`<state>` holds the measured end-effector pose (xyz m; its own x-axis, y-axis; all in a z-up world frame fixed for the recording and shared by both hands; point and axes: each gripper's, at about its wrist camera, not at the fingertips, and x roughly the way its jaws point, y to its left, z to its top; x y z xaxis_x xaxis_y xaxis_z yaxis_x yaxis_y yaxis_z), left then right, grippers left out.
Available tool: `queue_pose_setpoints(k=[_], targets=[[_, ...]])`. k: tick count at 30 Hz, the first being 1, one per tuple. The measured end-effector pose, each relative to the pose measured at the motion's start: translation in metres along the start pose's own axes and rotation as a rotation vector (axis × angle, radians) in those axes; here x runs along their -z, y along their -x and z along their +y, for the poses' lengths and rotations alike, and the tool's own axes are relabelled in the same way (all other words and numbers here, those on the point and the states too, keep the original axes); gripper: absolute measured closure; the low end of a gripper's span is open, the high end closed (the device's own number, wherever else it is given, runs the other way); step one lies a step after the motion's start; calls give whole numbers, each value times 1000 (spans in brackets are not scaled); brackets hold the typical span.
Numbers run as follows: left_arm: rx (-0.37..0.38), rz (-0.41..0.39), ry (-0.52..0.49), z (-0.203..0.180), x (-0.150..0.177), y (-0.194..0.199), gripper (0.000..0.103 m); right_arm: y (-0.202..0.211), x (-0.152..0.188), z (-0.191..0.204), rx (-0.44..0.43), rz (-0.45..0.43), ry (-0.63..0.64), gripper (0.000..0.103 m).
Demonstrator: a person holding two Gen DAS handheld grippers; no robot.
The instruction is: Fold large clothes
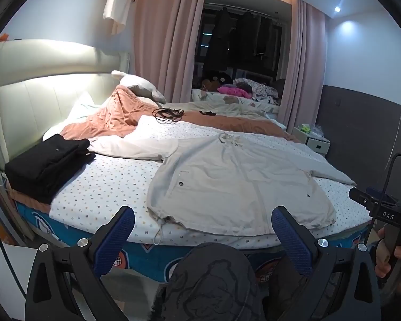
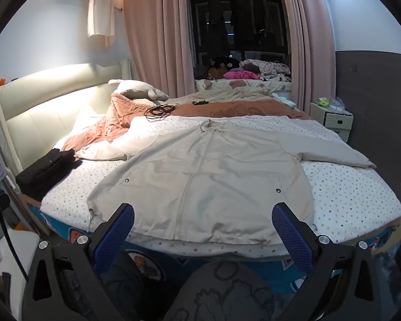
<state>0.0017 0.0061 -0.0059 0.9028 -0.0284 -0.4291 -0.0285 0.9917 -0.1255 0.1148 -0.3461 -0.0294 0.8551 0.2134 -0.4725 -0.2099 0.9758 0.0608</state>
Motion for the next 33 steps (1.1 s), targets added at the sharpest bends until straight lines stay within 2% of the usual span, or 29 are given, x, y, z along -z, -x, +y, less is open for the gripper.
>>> queue_pose_setpoints(k=[33], targets=[[-13, -19, 20, 7, -2, 9, 0, 4, -4, -1, 27, -5, 23, 0]])
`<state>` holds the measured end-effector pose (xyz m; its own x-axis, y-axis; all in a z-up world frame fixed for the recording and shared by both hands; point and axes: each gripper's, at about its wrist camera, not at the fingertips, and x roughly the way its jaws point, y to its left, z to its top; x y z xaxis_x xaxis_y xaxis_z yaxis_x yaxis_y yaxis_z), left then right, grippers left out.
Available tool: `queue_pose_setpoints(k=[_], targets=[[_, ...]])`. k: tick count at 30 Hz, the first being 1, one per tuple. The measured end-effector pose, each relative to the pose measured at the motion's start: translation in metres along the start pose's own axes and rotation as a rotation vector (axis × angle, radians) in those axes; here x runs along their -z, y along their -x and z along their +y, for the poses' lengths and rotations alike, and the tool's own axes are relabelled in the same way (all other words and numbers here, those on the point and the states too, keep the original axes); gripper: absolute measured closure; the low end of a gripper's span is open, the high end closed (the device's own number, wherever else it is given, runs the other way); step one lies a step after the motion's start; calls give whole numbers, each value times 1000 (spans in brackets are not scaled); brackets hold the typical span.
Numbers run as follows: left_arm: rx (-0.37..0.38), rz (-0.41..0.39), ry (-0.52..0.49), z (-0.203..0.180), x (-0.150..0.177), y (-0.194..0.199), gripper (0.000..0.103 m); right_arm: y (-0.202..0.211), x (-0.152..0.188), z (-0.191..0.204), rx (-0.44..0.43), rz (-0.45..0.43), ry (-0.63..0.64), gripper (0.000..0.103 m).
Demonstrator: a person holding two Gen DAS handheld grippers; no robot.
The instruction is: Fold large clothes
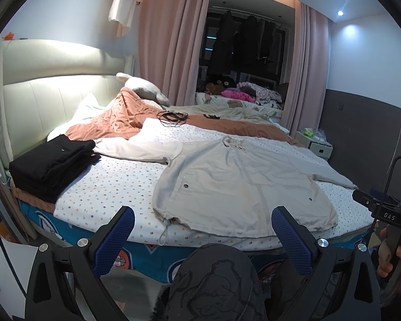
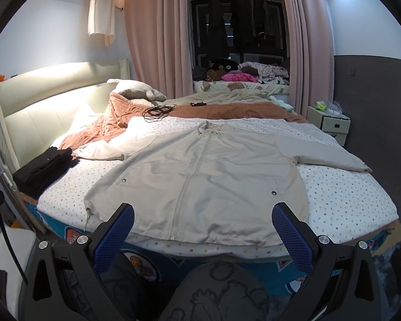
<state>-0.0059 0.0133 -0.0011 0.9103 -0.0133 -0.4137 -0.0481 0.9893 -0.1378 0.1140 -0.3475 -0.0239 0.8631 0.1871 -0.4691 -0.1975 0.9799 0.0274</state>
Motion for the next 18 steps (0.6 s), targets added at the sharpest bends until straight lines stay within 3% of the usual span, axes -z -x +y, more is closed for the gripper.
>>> queue_pose_setpoints(k=[18], targets=[[-17, -2, 10, 5, -1, 4, 0, 6, -3, 2, -4, -9, 1, 0]])
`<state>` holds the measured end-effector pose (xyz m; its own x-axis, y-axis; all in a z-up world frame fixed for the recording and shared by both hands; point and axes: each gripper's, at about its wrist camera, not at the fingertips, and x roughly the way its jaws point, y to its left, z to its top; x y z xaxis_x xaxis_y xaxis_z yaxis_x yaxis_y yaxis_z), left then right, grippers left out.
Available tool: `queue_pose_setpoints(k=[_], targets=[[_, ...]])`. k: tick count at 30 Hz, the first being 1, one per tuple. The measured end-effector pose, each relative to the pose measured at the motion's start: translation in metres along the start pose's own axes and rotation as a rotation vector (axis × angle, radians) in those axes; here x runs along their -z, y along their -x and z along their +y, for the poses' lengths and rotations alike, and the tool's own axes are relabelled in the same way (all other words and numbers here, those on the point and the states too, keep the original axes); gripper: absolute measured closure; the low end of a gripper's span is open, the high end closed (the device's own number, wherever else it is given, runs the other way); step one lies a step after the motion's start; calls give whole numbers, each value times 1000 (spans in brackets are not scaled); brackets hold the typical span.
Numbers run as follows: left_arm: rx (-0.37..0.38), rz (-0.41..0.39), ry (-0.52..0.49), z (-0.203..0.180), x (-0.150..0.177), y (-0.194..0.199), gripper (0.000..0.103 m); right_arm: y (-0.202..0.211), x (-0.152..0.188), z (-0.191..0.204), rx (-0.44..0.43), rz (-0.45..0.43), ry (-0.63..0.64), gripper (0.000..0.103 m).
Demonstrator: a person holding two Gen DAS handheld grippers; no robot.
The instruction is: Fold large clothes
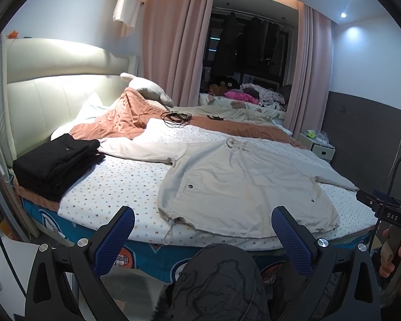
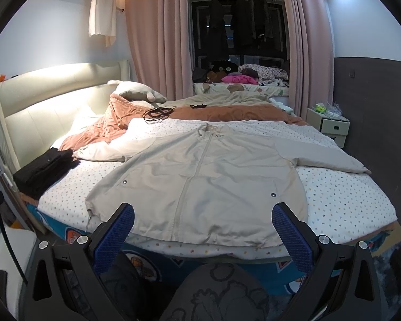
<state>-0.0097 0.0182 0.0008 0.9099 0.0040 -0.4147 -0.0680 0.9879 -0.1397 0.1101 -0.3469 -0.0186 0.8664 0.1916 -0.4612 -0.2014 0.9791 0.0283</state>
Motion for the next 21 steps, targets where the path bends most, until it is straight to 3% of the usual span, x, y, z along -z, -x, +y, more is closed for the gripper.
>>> queue_pose_setpoints(k=[21], targets=[[1, -17, 13, 12, 1, 15, 0, 5, 1, 7, 12, 8, -50, 0]])
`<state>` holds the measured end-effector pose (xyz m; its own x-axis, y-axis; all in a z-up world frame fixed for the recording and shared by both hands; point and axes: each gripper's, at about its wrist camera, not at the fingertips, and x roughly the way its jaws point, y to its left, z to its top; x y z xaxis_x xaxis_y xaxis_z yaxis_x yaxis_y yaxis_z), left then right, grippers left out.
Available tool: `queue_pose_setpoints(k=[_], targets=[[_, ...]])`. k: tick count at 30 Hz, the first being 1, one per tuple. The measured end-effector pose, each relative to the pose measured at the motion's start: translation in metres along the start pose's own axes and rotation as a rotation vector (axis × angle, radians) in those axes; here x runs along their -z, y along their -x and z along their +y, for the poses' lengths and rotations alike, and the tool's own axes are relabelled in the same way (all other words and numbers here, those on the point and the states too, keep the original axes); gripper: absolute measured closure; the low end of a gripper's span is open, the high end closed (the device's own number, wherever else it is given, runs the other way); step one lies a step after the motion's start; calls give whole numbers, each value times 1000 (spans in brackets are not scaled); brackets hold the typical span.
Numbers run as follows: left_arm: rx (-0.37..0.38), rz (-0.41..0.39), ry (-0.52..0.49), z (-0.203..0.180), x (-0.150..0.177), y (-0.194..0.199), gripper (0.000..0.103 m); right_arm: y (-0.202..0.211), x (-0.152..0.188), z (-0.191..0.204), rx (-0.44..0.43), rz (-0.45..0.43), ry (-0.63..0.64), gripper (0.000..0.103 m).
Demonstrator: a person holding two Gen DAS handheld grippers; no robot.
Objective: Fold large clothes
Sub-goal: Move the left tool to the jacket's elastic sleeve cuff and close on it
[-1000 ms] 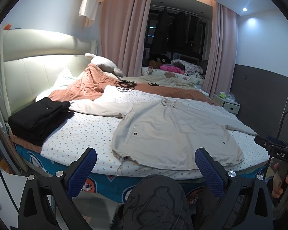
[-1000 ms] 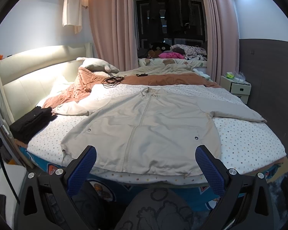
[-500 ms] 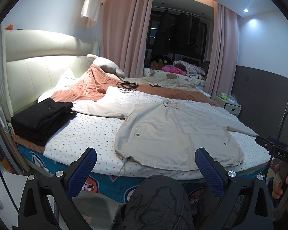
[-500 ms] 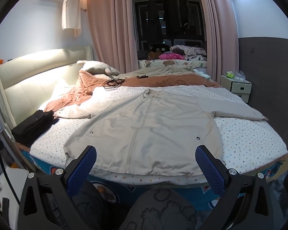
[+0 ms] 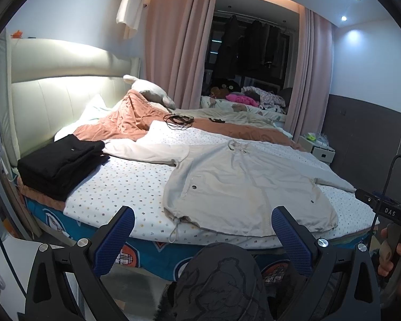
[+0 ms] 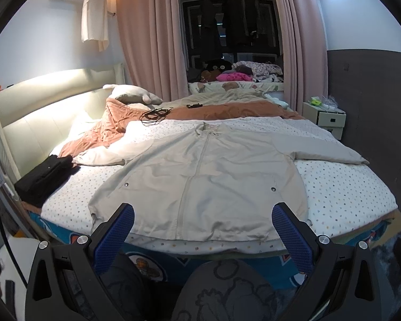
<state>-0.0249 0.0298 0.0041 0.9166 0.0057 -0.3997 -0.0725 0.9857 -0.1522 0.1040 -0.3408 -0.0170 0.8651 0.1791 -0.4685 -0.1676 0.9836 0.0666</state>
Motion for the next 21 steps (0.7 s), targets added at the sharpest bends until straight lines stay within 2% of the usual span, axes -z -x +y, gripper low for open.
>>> queue_pose_setpoints(k=[10, 21], targets=[[-15, 8, 54, 17, -4, -16, 0, -14, -15, 5, -21, -10, 16, 0], [-55, 33, 65, 33, -26, -56, 0, -72, -48, 19, -79, 15, 3, 0]])
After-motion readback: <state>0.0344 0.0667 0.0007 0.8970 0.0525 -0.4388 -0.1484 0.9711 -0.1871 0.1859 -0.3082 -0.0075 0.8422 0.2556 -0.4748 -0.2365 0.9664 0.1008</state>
